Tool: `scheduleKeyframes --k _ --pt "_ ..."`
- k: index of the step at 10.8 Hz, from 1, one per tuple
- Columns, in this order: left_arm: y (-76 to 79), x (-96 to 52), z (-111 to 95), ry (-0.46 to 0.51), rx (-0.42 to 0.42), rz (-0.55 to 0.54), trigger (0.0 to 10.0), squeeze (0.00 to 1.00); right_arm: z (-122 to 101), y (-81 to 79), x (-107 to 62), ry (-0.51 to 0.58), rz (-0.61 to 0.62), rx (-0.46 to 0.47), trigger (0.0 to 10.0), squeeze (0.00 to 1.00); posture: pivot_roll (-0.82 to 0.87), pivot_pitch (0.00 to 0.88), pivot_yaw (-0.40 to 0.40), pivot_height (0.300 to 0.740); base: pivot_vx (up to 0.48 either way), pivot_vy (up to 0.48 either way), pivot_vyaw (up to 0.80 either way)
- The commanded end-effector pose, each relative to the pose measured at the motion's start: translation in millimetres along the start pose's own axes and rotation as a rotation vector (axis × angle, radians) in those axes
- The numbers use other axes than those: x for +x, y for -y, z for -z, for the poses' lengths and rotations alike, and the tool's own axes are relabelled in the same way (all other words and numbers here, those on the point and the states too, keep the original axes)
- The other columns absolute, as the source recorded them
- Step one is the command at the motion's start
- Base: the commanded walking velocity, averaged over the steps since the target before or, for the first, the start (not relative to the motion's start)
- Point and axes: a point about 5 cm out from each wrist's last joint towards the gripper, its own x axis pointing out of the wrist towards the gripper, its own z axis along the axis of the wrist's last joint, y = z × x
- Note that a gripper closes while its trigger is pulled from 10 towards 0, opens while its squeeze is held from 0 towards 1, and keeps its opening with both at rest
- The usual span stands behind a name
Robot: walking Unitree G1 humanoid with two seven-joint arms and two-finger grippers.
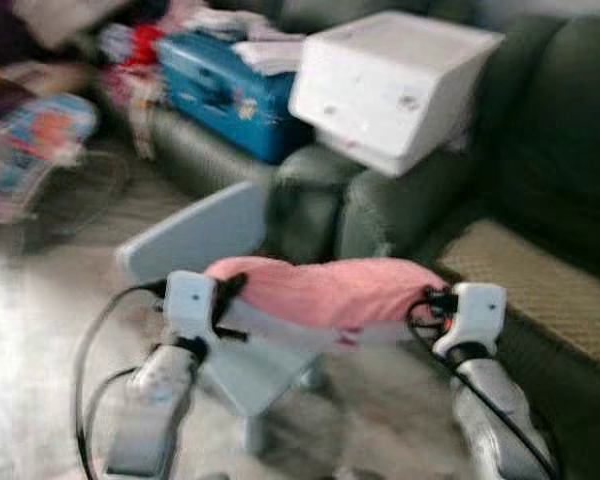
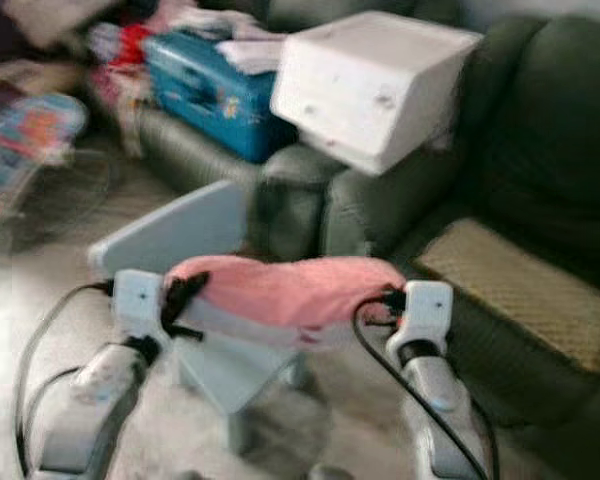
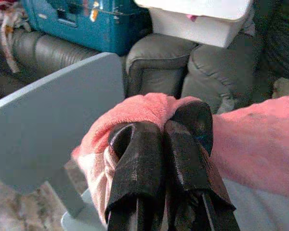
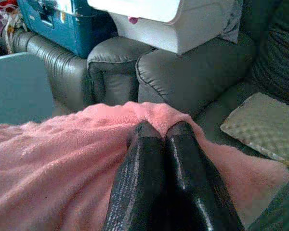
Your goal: Move the pillow to the sofa
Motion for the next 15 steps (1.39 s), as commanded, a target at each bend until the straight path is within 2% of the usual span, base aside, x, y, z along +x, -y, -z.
scheduleKeyframes --k 1,8,15 --pt "5.4 1.8 -9.9 0.046 0.002 0.037 10.0 0.0 -3.6 3.8 0.7 0.014 0.015 -0.004 10.0 0.0 -0.02 0.0 -0.034 0.74 0.0 0.0 -0.8" --pt "5.1 1.9 -8.9 0.042 -0.001 0.042 10.0 0.0 -4.6 4.2 1.1 0.017 0.013 -0.012 10.0 0.0 -0.03 0.0 -0.038 0.74 0.0 0.0 -0.8" --pt "5.7 1.6 -7.3 0.037 -0.008 0.045 10.0 0.0 -4.0 5.0 0.6 0.013 0.014 -0.013 10.0 0.0 -0.03 0.0 -0.037 0.74 0.0 -0.301 -0.8"
